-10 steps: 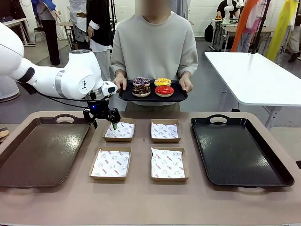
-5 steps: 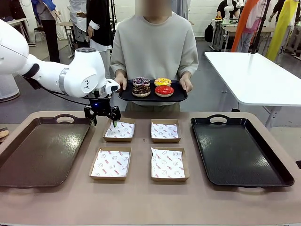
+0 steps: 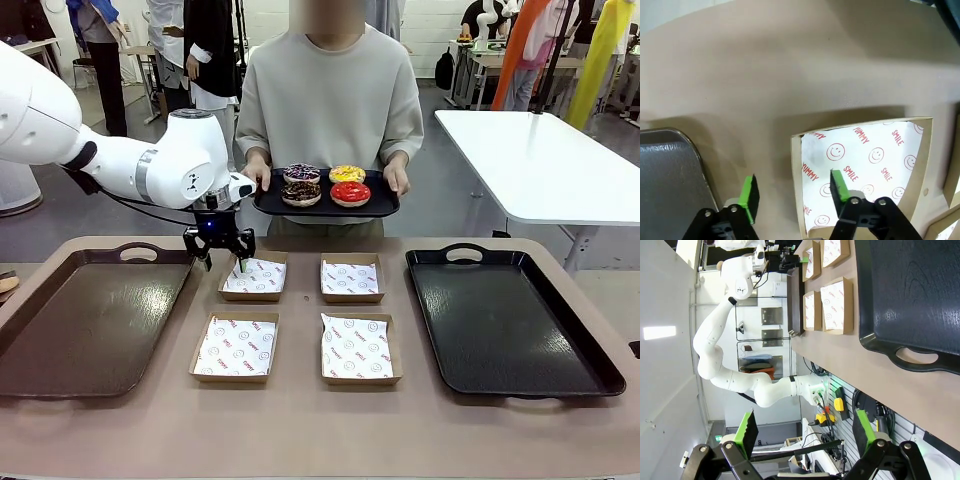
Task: Individually package the donuts and arrange them on the tray.
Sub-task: Pick up one Paper togo box.
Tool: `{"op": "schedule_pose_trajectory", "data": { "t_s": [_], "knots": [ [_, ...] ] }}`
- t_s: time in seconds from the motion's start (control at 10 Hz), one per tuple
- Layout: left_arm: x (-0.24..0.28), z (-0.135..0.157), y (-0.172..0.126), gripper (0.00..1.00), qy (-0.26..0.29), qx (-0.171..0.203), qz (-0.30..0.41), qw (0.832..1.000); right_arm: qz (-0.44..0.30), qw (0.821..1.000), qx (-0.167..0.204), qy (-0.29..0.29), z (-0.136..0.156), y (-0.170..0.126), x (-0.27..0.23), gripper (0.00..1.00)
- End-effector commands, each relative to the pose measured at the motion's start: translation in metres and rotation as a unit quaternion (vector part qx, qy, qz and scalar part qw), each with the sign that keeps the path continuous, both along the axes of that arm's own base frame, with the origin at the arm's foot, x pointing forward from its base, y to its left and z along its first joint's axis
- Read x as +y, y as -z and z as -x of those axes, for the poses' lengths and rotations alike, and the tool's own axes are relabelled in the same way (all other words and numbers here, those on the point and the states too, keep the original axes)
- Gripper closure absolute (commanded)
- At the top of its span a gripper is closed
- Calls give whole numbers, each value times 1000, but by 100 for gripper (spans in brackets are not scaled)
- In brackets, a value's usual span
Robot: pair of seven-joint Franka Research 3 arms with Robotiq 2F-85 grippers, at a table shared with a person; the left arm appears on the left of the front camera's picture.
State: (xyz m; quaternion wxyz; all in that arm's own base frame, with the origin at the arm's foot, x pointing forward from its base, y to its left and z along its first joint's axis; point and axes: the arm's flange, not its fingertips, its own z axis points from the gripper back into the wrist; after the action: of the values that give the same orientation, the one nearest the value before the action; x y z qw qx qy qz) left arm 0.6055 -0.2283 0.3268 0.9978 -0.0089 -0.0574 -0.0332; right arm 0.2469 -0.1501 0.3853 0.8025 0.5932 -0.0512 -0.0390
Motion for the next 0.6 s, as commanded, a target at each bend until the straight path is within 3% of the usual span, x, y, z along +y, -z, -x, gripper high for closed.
{"op": "schedule_pose_trajectory", "data": {
  "t_s": [0.0, 0.2, 0.3, 0.4, 0.5],
  "knots": [
    [-4, -1, -8, 100, -18, 3, 1, 1000, -4, 1000, -1, -1, 0, -1, 0, 0],
    [-1, -3, -6, 100, -24, 15, -1, 1000, -4, 1000, -1, -1, 0, -1, 0, 0],
    [-1, -3, -5, 92, -25, 18, 0, 1000, -4, 1000, -1, -1, 0, -1, 0, 0],
    [-1, -4, -5, 100, -27, 22, 3, 999, -4, 1000, -1, -1, 0, -1, 0, 0],
    [-1, -4, -5, 100, -27, 24, 5, 999, -4, 1000, -1, -1, 0, -1, 0, 0]
  ]
}}
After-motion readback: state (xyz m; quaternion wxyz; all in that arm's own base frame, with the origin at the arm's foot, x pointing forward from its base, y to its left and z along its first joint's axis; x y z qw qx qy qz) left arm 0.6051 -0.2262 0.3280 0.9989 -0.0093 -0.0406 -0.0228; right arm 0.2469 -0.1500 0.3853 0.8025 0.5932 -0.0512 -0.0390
